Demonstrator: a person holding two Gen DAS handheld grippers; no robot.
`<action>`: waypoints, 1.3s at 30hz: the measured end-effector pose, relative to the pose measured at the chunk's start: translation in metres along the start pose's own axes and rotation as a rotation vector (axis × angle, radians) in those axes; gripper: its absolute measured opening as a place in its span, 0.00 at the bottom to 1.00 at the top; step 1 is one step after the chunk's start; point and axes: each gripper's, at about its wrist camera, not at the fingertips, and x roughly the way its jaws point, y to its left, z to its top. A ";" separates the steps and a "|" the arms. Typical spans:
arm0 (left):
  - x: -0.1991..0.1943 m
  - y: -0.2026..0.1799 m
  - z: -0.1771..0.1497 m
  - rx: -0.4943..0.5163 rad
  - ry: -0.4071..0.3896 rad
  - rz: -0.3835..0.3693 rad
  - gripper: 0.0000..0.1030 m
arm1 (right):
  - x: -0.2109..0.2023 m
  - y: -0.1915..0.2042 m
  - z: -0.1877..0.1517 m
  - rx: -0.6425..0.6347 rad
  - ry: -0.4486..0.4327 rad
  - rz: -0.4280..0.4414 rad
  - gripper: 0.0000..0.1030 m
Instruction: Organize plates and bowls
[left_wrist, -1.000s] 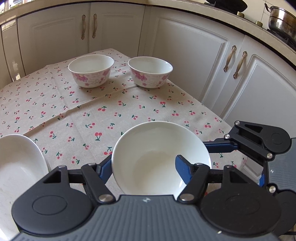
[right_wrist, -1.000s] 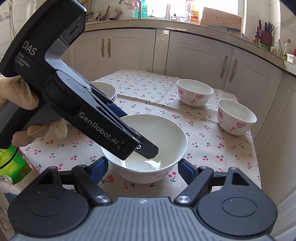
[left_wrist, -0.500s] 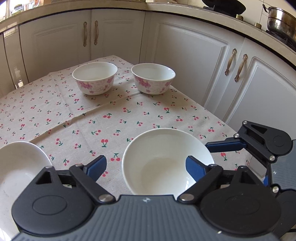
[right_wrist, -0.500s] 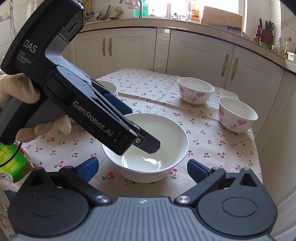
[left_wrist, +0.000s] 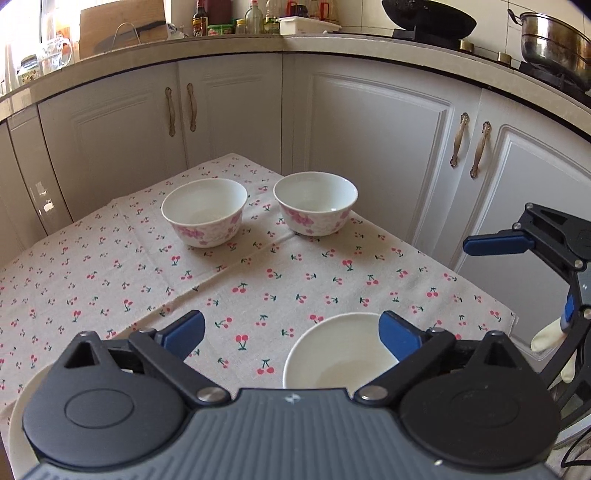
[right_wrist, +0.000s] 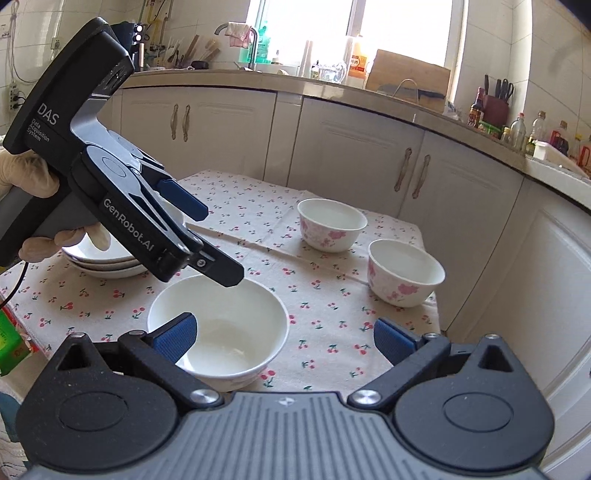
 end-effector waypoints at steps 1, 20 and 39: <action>0.000 0.000 0.004 0.008 -0.002 -0.001 0.97 | 0.000 -0.004 0.002 0.000 -0.006 -0.014 1.00; 0.069 -0.002 0.083 0.125 0.007 -0.031 0.97 | 0.057 -0.062 0.002 0.017 0.064 -0.132 1.00; 0.164 0.002 0.127 0.131 0.080 -0.118 0.96 | 0.122 -0.114 -0.001 0.095 0.040 -0.135 1.00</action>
